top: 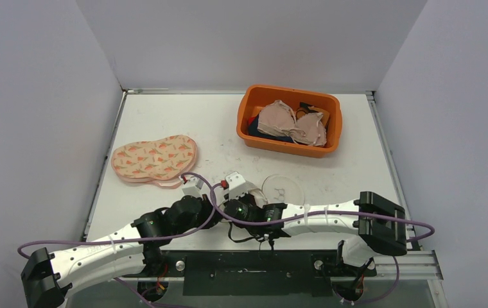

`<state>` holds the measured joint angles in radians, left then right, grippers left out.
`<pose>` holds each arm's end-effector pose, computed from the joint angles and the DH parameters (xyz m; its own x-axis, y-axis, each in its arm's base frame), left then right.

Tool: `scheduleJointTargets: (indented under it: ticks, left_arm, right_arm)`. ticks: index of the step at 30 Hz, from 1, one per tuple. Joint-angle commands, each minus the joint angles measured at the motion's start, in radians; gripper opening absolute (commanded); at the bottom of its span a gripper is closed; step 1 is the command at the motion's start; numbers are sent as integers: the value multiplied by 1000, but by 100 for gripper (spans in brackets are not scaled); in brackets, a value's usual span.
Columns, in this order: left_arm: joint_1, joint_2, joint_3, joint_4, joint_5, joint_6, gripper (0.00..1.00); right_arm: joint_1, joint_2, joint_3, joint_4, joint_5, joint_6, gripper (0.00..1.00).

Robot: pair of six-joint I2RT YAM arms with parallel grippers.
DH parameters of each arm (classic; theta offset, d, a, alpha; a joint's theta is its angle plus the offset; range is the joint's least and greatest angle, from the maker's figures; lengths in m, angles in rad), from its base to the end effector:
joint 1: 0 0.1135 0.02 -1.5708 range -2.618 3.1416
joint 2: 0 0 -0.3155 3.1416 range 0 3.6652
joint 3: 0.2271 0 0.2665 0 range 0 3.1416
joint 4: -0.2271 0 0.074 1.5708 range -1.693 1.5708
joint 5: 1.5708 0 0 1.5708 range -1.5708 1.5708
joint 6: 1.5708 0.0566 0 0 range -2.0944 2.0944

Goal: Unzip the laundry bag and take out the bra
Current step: Pick up the bra from the laundry bag.

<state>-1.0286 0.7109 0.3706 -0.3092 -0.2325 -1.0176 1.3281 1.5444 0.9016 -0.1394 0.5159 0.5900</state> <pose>0.0878 -0.1205 0.2112 -0.7926 -0.2888 -0.5370 0.1227 0.7872 -0.6044 0.1095 0.3261 0.2344 -0.5637 -0.2632 -0.7829 -0.5375 0.8366 0.1057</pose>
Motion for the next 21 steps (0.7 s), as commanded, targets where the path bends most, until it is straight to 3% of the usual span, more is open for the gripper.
scheduleJointTargets:
  ticks: [1, 16, 21]
  left_arm:
    - [-4, -8, 5, -12, -1, 4, 0]
    - [-4, -7, -13, -11, -7, 2, 0]
    - [-4, -3, -24, 7, -3, -2, 0]
  right_arm:
    - [-23, -90, -8, -31, 72, -2, 7]
    - [-62, -236, -87, -41, -3, 16, 5]
    - [-80, -224, -108, -8, -58, 15, 16]
